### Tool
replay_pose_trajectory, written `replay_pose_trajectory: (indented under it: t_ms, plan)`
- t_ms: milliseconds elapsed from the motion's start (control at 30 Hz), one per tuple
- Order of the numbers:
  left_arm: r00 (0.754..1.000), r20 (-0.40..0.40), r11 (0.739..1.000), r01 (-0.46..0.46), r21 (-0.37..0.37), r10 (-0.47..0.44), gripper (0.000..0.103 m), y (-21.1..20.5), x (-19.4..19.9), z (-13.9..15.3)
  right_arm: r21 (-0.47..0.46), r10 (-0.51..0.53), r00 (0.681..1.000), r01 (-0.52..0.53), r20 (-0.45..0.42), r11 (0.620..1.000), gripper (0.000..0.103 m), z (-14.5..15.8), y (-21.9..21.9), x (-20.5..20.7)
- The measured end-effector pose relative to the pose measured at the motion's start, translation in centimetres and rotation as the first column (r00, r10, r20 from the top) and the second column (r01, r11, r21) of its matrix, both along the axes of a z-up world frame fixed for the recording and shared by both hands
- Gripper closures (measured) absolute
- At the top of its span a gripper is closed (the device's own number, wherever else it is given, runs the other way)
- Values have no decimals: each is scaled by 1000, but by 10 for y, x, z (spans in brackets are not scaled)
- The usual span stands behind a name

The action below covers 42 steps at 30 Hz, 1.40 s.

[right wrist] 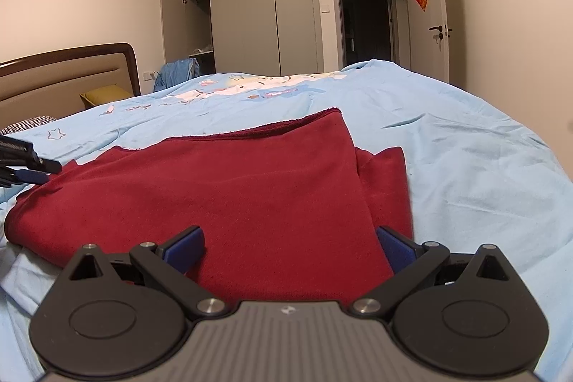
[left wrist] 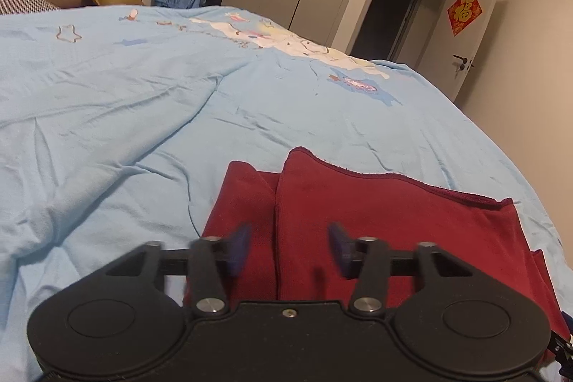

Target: Fold small clothes

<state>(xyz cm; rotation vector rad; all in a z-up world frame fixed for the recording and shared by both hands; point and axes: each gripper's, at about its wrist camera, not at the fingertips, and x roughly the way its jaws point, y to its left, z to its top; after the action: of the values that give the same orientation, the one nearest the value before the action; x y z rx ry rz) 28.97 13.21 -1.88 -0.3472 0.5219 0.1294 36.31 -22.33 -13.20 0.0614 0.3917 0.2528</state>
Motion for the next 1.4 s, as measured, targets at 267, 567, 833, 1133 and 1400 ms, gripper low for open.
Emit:
replay_pose_trajectory:
  t_ms: [267,567,833,1133,1400]
  plan:
    - [999,34,997,21,73,-24,1,-24,-52,9,-23,1,1000,0,19,1000,0,1,3,-4]
    - [999,-48,996,-8,-94,4,1,-20,-91,-27,-70,17,999,-13,46,997,0,4,14,-2]
    - [999,12,956,35,-292,-33,1,-19,-85,-38,-100,80,992,-70,102,993,0,11,35,6]
    - [998,21,886,-46,-462,62,3,-14,-80,-52,-68,130,991,-128,19,989,0,-16,40,19]
    - [998,18,859,-48,-510,67,3,-30,-91,-55,-68,128,991,-126,30,990,0,-20,41,18]
